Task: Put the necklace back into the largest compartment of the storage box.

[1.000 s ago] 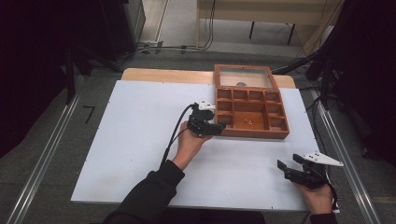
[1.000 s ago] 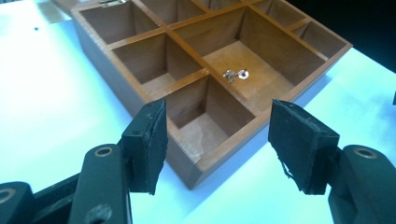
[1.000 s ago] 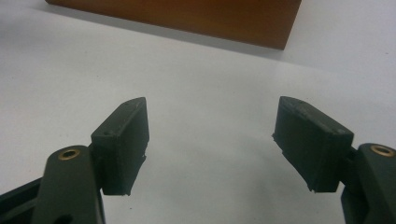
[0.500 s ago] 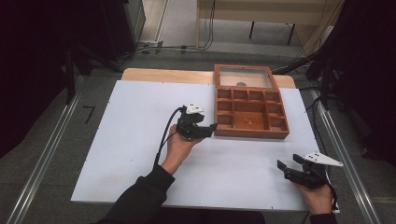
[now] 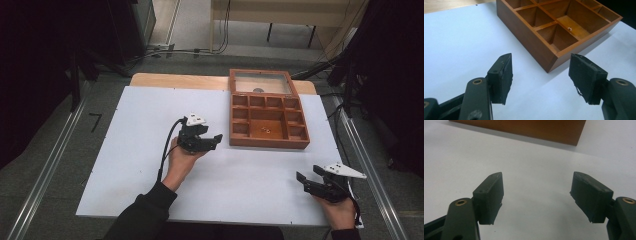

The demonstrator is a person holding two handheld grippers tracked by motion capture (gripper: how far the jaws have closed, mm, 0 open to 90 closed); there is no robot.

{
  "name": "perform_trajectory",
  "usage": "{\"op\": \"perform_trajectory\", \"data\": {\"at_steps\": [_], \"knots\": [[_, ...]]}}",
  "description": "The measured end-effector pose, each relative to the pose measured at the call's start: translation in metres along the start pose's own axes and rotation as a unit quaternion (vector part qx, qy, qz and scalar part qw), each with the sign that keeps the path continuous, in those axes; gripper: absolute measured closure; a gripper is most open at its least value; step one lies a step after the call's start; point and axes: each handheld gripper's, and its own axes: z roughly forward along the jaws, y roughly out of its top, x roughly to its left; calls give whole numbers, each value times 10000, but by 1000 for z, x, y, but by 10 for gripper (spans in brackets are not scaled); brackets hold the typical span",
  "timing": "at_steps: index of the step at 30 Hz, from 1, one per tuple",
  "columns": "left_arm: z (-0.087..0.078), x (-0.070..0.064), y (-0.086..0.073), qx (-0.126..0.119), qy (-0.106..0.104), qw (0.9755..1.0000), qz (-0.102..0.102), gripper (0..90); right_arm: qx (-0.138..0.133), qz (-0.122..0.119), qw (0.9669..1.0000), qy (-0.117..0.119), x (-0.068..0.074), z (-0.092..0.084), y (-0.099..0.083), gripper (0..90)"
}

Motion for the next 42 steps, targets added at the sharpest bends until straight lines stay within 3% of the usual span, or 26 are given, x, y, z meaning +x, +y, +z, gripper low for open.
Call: {"op": "perform_trajectory", "data": {"at_steps": [14, 33, 42], "knots": [[-19, 14, -17, -142, 152, 9997, -144, 361, 5, 15, 10000, -13, 1, 0, 0, 248], [-41, 40, -49, -127, 369, 9979, -513, 352, -1, 9, 10000, -43, 1, 0, 0, 244], [-53, 49, -60, -107, 531, 9969, -565, 348, -4, -15, 10000, -38, 2, 0, 0, 244]]}}
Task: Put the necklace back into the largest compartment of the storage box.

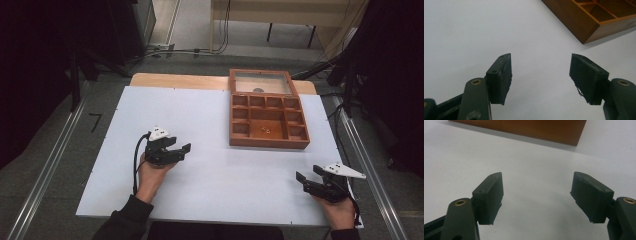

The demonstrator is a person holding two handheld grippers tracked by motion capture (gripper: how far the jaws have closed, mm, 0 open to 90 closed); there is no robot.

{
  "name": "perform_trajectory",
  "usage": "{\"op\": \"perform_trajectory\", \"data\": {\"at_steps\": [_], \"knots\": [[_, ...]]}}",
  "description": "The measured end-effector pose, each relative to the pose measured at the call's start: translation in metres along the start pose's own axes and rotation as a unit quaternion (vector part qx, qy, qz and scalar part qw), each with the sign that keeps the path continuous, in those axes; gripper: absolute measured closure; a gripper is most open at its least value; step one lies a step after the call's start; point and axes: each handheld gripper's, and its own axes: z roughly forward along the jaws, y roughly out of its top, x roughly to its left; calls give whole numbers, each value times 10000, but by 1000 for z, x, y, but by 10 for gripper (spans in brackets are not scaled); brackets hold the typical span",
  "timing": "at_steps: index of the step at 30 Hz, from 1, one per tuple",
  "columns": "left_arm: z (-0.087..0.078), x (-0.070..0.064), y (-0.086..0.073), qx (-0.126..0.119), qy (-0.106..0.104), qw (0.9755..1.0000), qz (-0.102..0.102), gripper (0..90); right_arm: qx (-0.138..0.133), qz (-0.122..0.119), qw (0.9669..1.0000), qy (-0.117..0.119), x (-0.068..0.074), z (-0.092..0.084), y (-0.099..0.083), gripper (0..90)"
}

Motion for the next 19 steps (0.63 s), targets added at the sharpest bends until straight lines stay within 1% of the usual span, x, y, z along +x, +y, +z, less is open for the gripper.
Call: {"op": "perform_trajectory", "data": {"at_steps": [11, 12, 15, 17, 19], "knots": [[-14, 5, -7, -47, 65, 10000, -21, 349, -7, 15, 10000, -7, 0, 0, 0, 244], [-15, 6, -8, -62, 86, 9999, -45, 348, -12, 2, 10000, -10, 0, -1, 0, 244], [-21, 10, -12, -68, 133, 9999, -84, 348, -18, -8, 10000, -10, 0, -1, 0, 244], [-25, 14, -15, -29, 179, 9998, -109, 347, -20, -3, 10000, -3, -1, -1, 0, 244], [-29, 17, -18, -81, 212, 9996, -153, 334, -12, -2, 10000, -10, 0, -1, 0, 244]]}}
